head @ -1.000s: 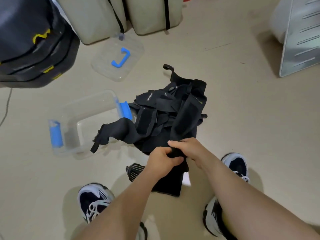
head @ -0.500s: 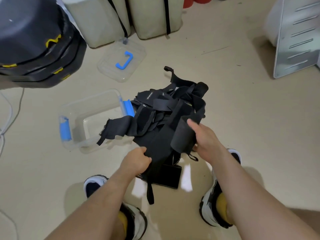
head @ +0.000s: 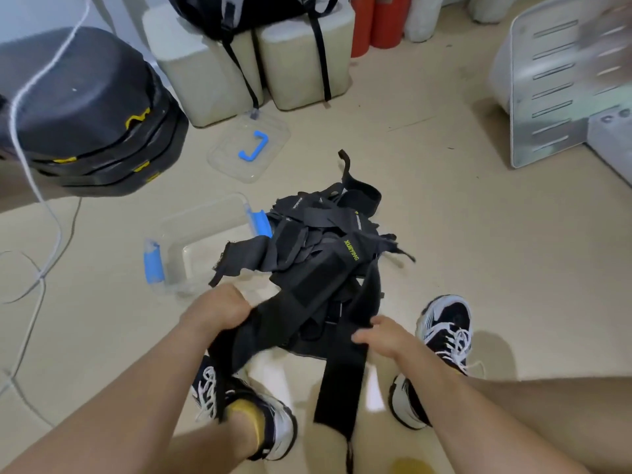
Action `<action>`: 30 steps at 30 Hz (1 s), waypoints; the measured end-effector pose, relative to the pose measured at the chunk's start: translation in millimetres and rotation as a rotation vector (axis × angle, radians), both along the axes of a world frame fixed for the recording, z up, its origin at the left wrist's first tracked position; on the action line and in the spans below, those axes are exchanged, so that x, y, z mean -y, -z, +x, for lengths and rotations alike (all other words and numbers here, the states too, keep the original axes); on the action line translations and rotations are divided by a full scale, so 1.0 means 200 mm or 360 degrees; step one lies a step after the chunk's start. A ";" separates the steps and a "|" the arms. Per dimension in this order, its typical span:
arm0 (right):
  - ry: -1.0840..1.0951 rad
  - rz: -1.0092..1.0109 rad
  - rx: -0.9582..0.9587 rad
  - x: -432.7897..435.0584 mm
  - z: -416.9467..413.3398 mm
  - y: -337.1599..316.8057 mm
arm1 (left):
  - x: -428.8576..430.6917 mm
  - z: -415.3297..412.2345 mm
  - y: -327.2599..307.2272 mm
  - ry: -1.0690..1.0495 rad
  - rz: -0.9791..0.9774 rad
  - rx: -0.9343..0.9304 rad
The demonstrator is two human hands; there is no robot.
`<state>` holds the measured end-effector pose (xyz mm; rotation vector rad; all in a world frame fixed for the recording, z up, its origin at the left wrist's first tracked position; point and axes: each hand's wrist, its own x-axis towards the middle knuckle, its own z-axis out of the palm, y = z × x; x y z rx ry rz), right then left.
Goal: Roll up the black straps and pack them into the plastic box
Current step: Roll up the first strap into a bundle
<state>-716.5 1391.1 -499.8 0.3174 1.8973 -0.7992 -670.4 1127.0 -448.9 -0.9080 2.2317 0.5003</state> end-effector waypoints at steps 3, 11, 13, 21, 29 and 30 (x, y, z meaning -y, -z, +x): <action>0.0485 -0.0071 -0.0188 0.04 -0.08 0.06 | -0.08 -0.02 0.09 0.0043 -0.0029 -0.0349; 0.0839 -0.0120 -0.0229 0.16 -0.41 0.37 | -0.43 -0.38 0.48 0.0277 0.0203 -0.0290; 0.0823 -0.0045 -0.0292 0.19 -0.44 0.47 | -0.46 -0.38 0.50 -0.0002 0.0537 -0.0274; 0.1554 -0.0144 -0.0212 0.06 -0.56 0.50 | -0.20 -0.24 0.39 -0.1001 0.0501 -0.0905; 0.1401 -0.0935 -0.0032 -0.01 -0.75 0.10 | -0.11 -0.14 0.47 -0.1418 0.0549 -0.0934; 0.0936 -0.0878 -0.0091 0.08 -0.73 0.05 | -0.10 -0.19 0.45 -0.1386 0.0598 -0.0957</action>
